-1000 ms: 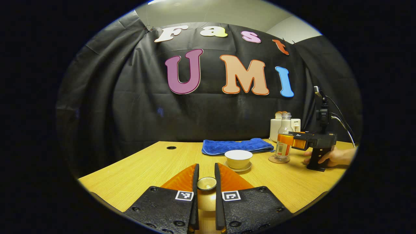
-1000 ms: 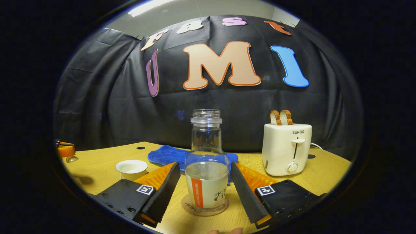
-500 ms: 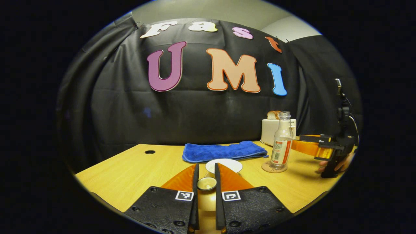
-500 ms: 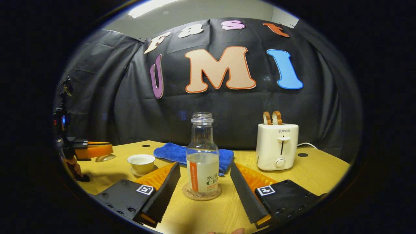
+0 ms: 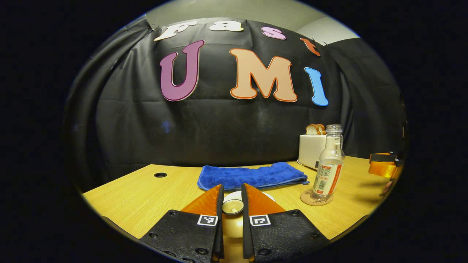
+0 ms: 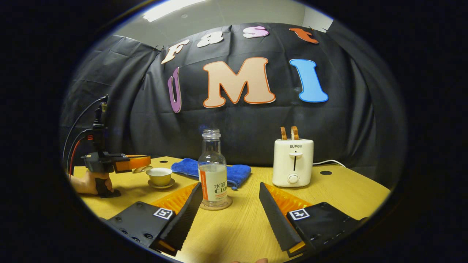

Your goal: Open the teacup lid with one hand, grasp the water bottle and pour water into the teacup with the other hand; after pouring, place the water bottle on the coaster and then close the teacup lid.

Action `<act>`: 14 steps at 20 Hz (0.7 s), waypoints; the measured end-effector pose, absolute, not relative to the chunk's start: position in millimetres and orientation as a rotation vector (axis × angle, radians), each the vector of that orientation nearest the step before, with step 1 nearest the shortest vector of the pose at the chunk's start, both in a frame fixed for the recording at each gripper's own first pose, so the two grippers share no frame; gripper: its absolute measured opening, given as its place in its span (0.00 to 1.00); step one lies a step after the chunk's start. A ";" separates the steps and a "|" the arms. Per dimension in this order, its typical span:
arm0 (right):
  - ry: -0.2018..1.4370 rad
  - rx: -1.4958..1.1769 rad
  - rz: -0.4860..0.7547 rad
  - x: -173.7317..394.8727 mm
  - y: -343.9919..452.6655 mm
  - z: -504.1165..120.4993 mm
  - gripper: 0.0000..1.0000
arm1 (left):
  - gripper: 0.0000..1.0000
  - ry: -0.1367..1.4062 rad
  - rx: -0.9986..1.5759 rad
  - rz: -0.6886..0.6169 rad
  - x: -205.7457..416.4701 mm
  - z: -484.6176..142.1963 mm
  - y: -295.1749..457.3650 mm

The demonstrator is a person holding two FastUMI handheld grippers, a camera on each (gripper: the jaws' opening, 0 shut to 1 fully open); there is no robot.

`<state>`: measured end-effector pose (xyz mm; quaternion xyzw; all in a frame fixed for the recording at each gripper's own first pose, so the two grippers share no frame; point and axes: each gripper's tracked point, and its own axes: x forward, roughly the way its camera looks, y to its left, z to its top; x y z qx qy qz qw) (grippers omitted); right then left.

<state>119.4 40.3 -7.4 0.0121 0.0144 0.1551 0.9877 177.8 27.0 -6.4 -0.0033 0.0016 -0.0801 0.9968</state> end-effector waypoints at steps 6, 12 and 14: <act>0.028 0.025 0.310 114.0 34.3 -6.8 0.98 | 0.17 0.001 0.035 -0.159 195.6 -6.6 20.6; 0.028 0.025 0.317 111.3 34.1 -6.3 0.93 | 0.17 0.013 0.087 -0.153 209.0 -9.6 15.1; 0.029 0.025 0.318 109.6 33.5 -6.1 0.98 | 0.17 0.016 0.107 -0.148 212.5 -10.3 14.5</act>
